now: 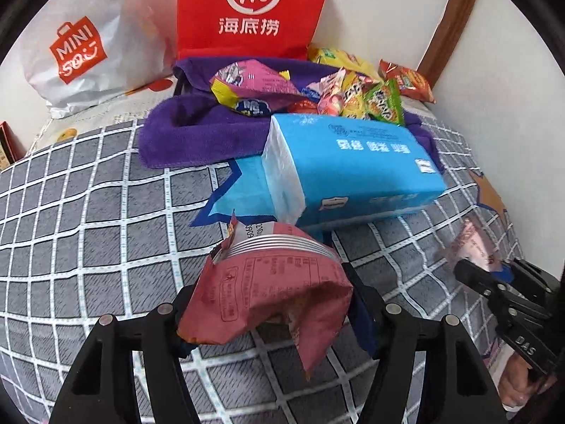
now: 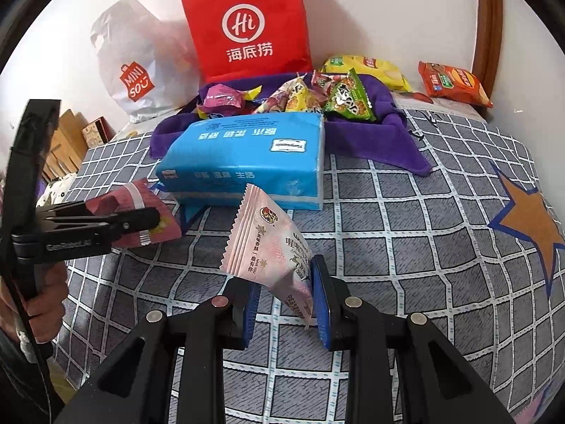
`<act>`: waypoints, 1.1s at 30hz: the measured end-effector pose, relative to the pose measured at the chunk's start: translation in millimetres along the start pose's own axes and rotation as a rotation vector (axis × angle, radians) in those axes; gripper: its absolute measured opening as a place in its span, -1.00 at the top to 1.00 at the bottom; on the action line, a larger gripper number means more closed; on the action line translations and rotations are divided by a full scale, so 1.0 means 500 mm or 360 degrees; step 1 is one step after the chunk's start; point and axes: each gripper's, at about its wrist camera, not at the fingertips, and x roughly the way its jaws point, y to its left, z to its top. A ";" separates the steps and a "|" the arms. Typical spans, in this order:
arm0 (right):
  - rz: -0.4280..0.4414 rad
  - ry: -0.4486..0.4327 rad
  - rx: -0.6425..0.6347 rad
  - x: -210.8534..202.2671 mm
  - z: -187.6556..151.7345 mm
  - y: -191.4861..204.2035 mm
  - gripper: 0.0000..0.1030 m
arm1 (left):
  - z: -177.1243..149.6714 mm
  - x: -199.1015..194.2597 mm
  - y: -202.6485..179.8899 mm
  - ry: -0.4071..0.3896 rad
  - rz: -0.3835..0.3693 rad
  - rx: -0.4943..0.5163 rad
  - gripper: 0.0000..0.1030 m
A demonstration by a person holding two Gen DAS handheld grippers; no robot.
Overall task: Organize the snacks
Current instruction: 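Lift both snacks and carry them over the purple towel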
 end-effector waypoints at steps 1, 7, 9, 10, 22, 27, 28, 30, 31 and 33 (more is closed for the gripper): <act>-0.0001 -0.0003 -0.0004 -0.002 0.000 0.002 0.46 | 0.000 -0.007 0.001 -0.0008 -0.0007 -0.0003 -0.27; -0.0017 -0.0039 -0.0034 -0.022 0.013 0.017 0.46 | 0.003 -0.053 0.009 -0.0071 -0.0043 -0.0024 -0.27; -0.0023 -0.0050 -0.0037 -0.031 0.021 0.017 0.46 | 0.007 -0.063 0.011 -0.0086 -0.0059 -0.0037 -0.27; -0.0025 -0.0053 -0.0040 -0.034 0.025 0.017 0.46 | 0.008 -0.066 0.013 -0.0090 -0.0069 -0.0047 -0.27; -0.0061 -0.0148 -0.0045 -0.069 0.088 0.025 0.46 | 0.044 -0.111 0.015 -0.0180 -0.0176 -0.0106 -0.27; -0.0063 -0.0161 -0.0066 -0.075 0.102 0.038 0.46 | 0.049 -0.124 0.010 -0.0211 -0.0192 -0.0094 -0.27; -0.0068 -0.0163 -0.0069 -0.076 0.105 0.040 0.46 | 0.050 -0.126 0.008 -0.0212 -0.0193 -0.0092 -0.27; -0.0075 -0.0168 -0.0068 -0.078 0.108 0.040 0.46 | 0.052 -0.129 0.005 -0.0214 -0.0199 -0.0088 -0.27; -0.0077 -0.0170 -0.0064 -0.079 0.111 0.040 0.46 | 0.053 -0.130 0.002 -0.0214 -0.0200 -0.0085 -0.27; -0.0073 -0.0173 -0.0055 -0.081 0.113 0.038 0.46 | 0.055 -0.133 -0.002 -0.0218 -0.0197 -0.0078 -0.27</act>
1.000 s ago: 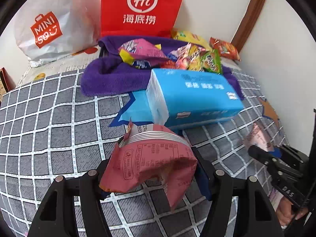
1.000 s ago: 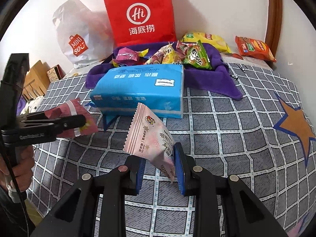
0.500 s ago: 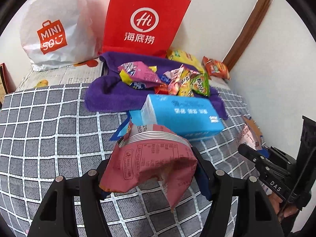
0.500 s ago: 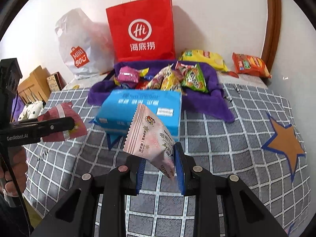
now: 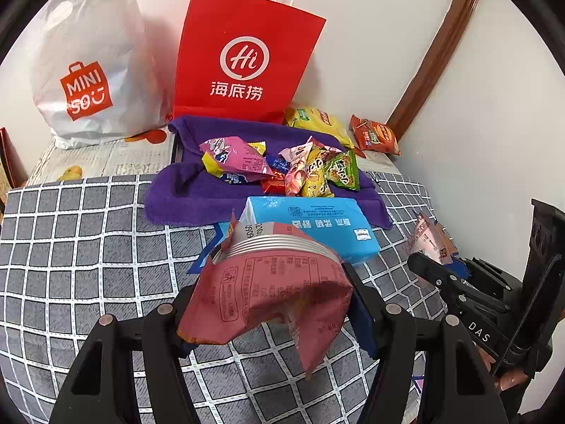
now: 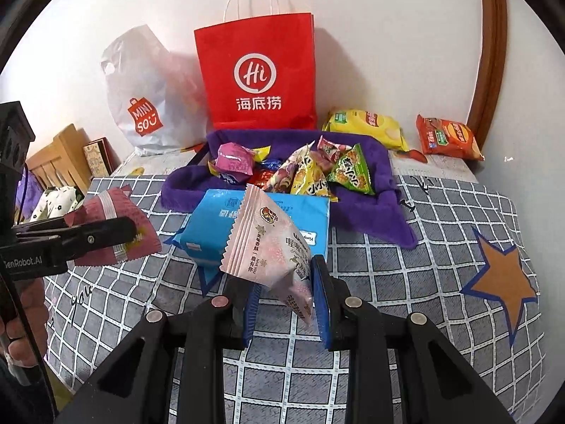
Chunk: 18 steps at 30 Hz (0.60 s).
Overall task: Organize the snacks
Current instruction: 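Lift both snacks and carry them over the purple towel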
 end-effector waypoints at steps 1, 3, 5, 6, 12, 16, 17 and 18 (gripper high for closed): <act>0.0001 -0.0001 0.0006 -0.001 0.002 -0.001 0.46 | 0.001 -0.001 -0.002 -0.0002 -0.0002 0.0002 -0.27; 0.0001 -0.0006 0.0010 -0.003 0.007 -0.003 0.46 | 0.004 -0.004 -0.007 -0.0006 -0.0005 0.0007 -0.27; -0.0003 -0.0010 0.0011 -0.005 0.011 -0.005 0.46 | 0.007 -0.007 -0.010 -0.0011 -0.0004 0.0011 -0.27; -0.0004 -0.0013 0.0015 -0.005 0.014 -0.006 0.46 | 0.009 -0.008 -0.012 -0.0013 -0.0006 0.0011 -0.27; 0.0003 -0.0024 0.0028 -0.004 0.027 -0.012 0.46 | 0.021 -0.009 -0.025 -0.0018 -0.0008 0.0018 -0.27; 0.0001 -0.0025 0.0046 0.001 0.039 -0.021 0.46 | 0.030 -0.006 -0.030 -0.0018 -0.0012 0.0019 -0.27; 0.0000 -0.0028 0.0048 0.002 0.041 -0.021 0.46 | 0.032 -0.005 -0.032 -0.0019 -0.0013 0.0018 -0.27; -0.0003 -0.0033 0.0052 0.003 0.046 -0.024 0.46 | 0.035 -0.003 -0.032 -0.0020 -0.0017 0.0016 -0.27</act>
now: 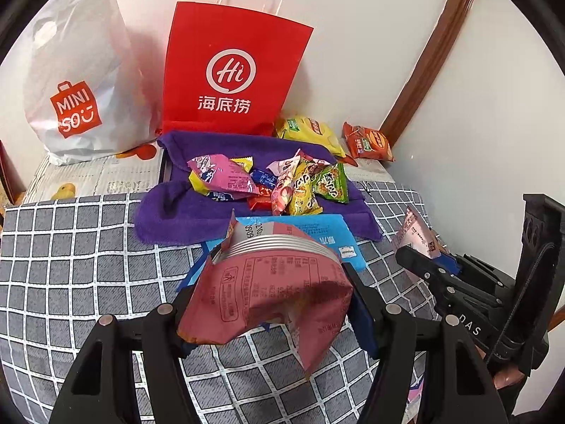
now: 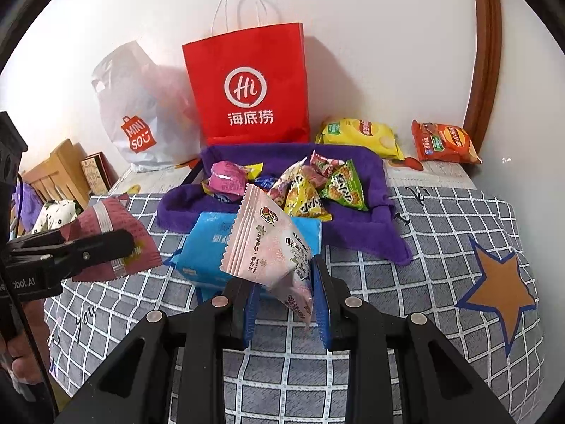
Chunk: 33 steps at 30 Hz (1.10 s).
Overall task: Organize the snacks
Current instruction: 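Lift both snacks and carry them over the purple towel, then open the right tool over the towel while the left releases the red bag onto it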
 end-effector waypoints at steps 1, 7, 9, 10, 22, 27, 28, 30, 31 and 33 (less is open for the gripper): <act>-0.0004 -0.0001 0.0006 0.002 0.004 -0.002 0.46 | 0.002 0.002 0.000 0.0000 -0.0002 -0.0001 -0.27; -0.0025 0.0010 -0.0001 0.014 0.024 -0.005 0.46 | 0.014 0.009 0.000 -0.0004 -0.0001 -0.0007 -0.27; -0.0031 0.0015 -0.0025 0.018 0.030 -0.003 0.46 | 0.021 0.012 0.001 -0.0008 -0.0001 -0.0007 -0.27; -0.0038 0.0015 -0.0039 0.021 0.033 -0.001 0.46 | 0.024 0.013 0.001 -0.0010 0.0000 -0.0007 -0.27; -0.0046 0.0059 -0.0051 0.067 0.080 0.003 0.46 | 0.061 0.024 0.013 -0.0039 0.0000 -0.0011 -0.27; -0.0033 0.0051 -0.0042 0.088 0.107 0.001 0.46 | 0.086 0.032 0.022 -0.0046 0.0014 -0.0007 -0.27; -0.0037 0.0053 -0.0036 0.095 0.113 -0.001 0.46 | 0.092 0.035 0.024 -0.0048 0.0016 -0.0006 -0.27; -0.0038 0.0062 -0.0022 0.108 0.127 -0.006 0.46 | 0.102 0.043 0.027 -0.0046 0.0013 -0.0011 -0.27; -0.0038 0.0065 -0.0012 0.115 0.133 -0.009 0.46 | 0.109 0.049 0.030 -0.0042 0.0008 -0.0015 -0.27; -0.0039 0.0069 0.0017 0.128 0.146 -0.017 0.46 | 0.122 0.062 0.034 -0.0036 0.0003 -0.0019 -0.27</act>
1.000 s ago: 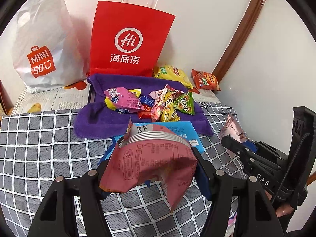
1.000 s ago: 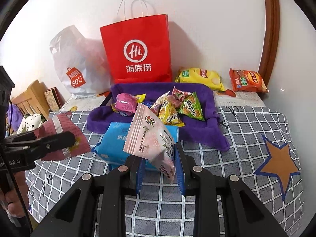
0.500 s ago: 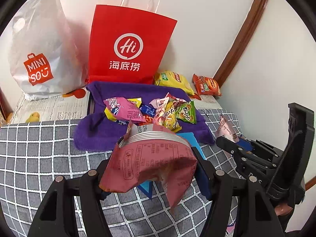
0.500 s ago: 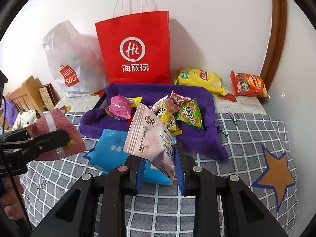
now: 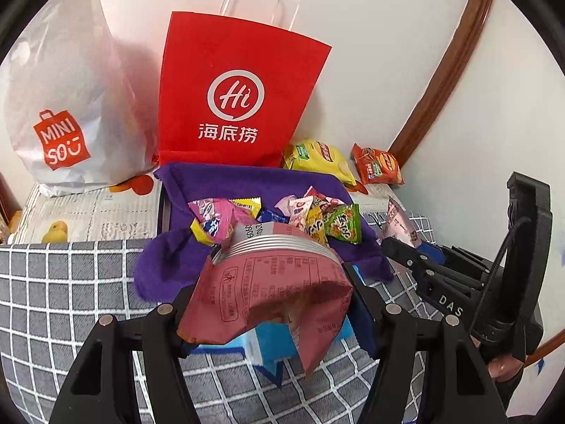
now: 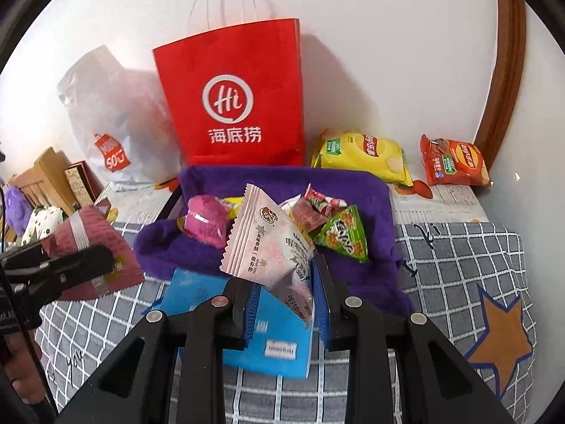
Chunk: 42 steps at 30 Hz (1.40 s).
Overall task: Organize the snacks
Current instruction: 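Open the right tool over the towel while the left releases the red bag onto it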
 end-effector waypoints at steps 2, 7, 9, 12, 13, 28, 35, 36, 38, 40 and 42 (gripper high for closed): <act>0.0012 0.0005 0.0018 0.013 0.015 -0.005 0.46 | 0.012 0.010 0.002 0.0000 0.0004 0.0003 -0.27; -0.0004 -0.0017 0.0007 0.043 0.061 -0.013 0.46 | 0.053 0.043 0.006 0.0001 0.0016 0.0021 -0.27; -0.0007 -0.0027 0.0006 0.055 0.078 -0.018 0.46 | 0.072 0.065 0.009 0.0004 0.0009 0.0020 -0.27; -0.0013 -0.0029 0.0022 0.079 0.108 -0.029 0.46 | 0.093 0.094 0.010 0.0022 0.0005 0.0019 -0.27; -0.0012 -0.0027 0.0025 0.085 0.114 -0.031 0.46 | 0.101 0.104 0.011 0.0023 0.0006 0.0015 -0.27; -0.0030 0.0098 0.0041 0.201 0.130 -0.072 0.46 | 0.124 0.201 0.046 0.0082 0.0048 -0.0019 -0.27; -0.0064 0.0152 0.0020 0.228 0.123 -0.077 0.45 | 0.123 0.208 0.062 0.0094 0.0030 -0.0050 -0.27; -0.0068 0.0159 0.0021 0.231 0.122 -0.078 0.45 | 0.123 0.209 0.065 0.0093 0.0023 -0.0059 -0.27; -0.0067 0.0169 0.0020 0.238 0.120 -0.079 0.45 | 0.123 0.214 0.068 0.0094 -0.0001 -0.0071 -0.27; -0.0075 0.0178 0.0005 0.245 0.117 -0.076 0.45 | 0.122 0.218 0.069 0.0102 -0.0024 -0.0080 -0.27; -0.0081 0.0184 -0.0008 0.249 0.115 -0.072 0.44 | 0.120 0.223 0.068 0.0106 -0.0028 -0.0077 -0.27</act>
